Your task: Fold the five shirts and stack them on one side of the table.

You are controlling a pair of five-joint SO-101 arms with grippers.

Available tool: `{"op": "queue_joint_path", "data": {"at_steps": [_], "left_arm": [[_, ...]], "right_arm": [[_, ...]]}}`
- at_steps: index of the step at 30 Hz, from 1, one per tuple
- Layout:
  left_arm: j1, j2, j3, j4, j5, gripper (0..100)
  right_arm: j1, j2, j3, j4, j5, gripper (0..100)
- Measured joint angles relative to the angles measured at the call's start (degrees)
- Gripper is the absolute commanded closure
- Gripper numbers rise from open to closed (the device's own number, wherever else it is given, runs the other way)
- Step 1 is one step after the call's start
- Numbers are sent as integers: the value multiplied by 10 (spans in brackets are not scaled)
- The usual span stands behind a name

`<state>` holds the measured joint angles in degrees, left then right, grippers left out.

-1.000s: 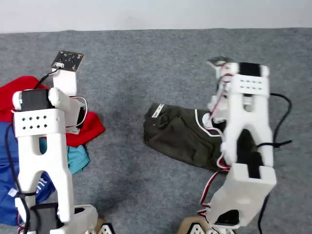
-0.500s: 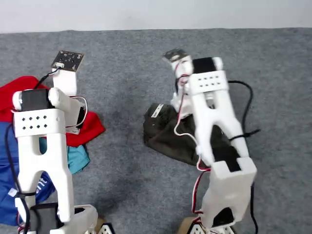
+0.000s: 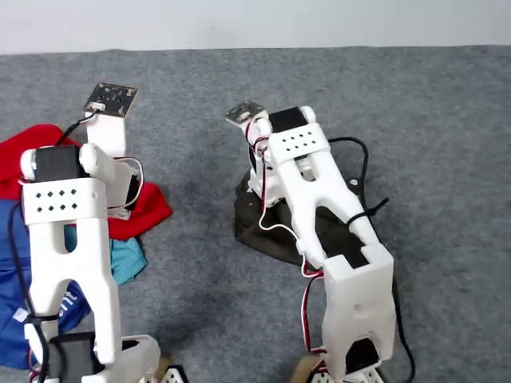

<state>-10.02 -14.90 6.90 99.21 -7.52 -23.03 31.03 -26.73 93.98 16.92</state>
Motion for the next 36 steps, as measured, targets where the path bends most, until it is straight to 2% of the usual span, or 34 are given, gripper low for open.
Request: {"op": "queue_joint_path", "data": {"at_steps": [5, 11, 16, 22, 26, 29, 36], "left_arm": [[0, 0, 1, -11, 0, 997], [0, 0, 1, -16, 0, 997], [0, 0, 10, -23, 0, 997], [0, 0, 70, -68, 0, 997], [0, 0, 84, -75, 0, 997], [0, 0, 85, -75, 0, 997], [0, 0, 85, -84, 0, 997]], "right_arm": [[0, 34, -72, 21, 0, 956], [-26, 69, -140, 63, 0, 775], [-50, 67, -149, 63, 0, 763], [-53, 26, -149, 63, 16, 785], [-9, 17, -149, 63, 19, 897], [35, 17, -149, 65, 48, 990], [108, 16, -120, 65, 68, 991]]}}
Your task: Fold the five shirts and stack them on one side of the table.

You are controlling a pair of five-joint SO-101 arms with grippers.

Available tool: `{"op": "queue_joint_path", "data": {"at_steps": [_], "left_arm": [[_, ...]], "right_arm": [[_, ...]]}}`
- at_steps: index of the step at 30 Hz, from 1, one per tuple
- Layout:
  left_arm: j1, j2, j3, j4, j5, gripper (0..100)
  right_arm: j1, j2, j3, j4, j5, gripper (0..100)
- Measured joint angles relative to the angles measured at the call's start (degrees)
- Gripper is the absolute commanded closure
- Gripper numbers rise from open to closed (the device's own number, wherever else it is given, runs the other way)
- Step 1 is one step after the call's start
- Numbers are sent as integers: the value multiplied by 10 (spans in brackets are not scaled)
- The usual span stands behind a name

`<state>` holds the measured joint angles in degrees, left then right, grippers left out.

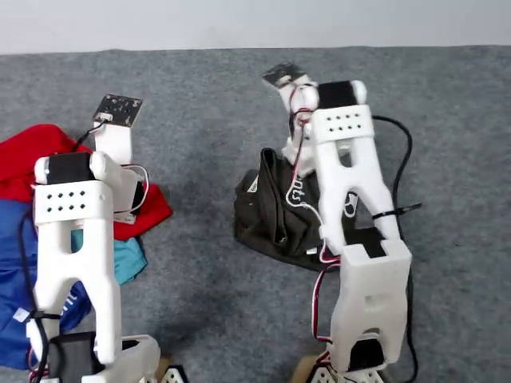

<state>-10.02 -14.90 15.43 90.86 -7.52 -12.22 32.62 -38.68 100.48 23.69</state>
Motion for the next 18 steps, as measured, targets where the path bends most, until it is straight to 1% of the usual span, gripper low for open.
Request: {"op": "queue_joint_path", "data": {"at_steps": [7, 12, 14, 18], "left_arm": [[0, 0, 0, -9, 0, 997], [0, 0, 0, -9, 0, 997], [0, 0, 0, -9, 0, 997], [0, 0, 0, -20, 0, 997]], "right_arm": [[0, -75, 195, 0, 2, 990], [0, -114, 273, 0, 2, 990], [-19, -120, 295, 0, 2, 990], [-94, -120, 310, 0, -12, 990]]}}
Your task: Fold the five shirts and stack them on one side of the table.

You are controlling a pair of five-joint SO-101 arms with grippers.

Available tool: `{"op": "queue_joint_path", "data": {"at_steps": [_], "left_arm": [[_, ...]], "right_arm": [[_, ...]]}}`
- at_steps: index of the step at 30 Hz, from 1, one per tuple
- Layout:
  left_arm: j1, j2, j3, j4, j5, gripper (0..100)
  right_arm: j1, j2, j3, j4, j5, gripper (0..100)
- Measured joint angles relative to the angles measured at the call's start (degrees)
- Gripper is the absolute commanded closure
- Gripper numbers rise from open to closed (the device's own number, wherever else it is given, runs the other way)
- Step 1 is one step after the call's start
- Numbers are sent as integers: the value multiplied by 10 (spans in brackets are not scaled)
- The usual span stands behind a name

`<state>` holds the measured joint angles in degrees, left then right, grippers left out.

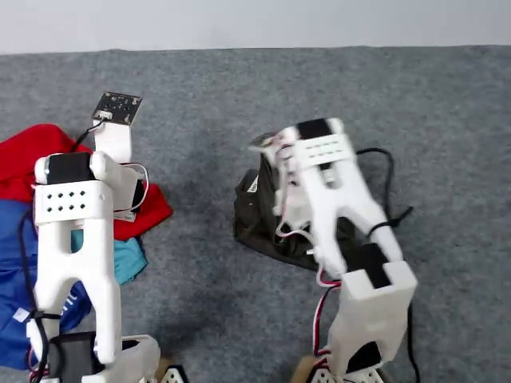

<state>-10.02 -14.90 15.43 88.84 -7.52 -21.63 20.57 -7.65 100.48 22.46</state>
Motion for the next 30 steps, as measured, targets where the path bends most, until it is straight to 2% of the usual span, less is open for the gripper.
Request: {"op": "queue_joint_path", "data": {"at_steps": [6, 10, 15, 20, 26, 30], "left_arm": [[0, 0, 0, -7, 0, 997], [0, 0, 0, -7, 0, 997], [0, 0, 0, -9, 0, 997], [0, 0, 0, -9, 0, 996], [0, 0, 0, -9, 0, 995], [0, 0, 0, -9, 0, 995]], "right_arm": [[-115, 0, -6, 0, -30, 990], [-132, -10, -18, 0, -35, 990], [-85, -47, -18, 0, -35, 972], [-16, -69, -6, 0, -35, 842], [39, -69, 56, 0, -11, 853], [96, -69, 60, 0, 0, 925]]}}
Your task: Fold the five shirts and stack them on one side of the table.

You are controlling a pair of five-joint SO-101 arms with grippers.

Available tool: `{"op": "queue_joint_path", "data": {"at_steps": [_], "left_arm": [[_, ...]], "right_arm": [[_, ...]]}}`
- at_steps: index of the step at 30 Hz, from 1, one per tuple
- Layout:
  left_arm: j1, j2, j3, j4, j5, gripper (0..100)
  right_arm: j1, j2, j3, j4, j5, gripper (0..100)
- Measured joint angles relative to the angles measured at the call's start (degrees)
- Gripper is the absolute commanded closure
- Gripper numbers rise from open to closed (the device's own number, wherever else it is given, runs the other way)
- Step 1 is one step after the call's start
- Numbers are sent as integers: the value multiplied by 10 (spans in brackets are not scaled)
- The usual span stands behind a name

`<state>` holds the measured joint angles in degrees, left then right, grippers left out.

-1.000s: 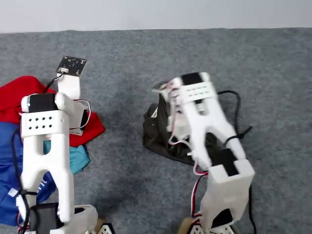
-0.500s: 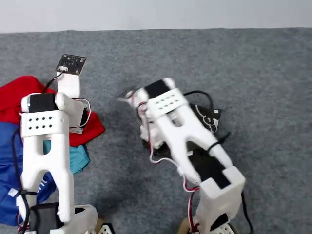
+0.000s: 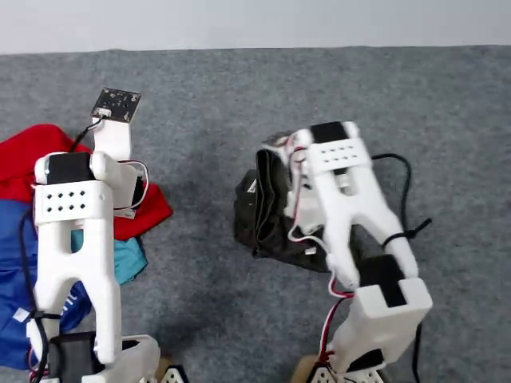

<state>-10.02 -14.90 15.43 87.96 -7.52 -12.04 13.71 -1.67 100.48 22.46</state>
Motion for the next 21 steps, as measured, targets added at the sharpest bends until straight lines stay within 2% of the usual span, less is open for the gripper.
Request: {"op": "queue_joint_path", "data": {"at_steps": [4, 11, 21], "left_arm": [[0, 0, 0, 0, 0, 995], [0, 0, 3, 0, 0, 995], [0, 0, 33, 0, 0, 995]], "right_arm": [[47, 0, 0, 0, 30, 960], [76, 0, 0, 0, 41, 962], [116, 33, -74, 0, 41, 962]]}}
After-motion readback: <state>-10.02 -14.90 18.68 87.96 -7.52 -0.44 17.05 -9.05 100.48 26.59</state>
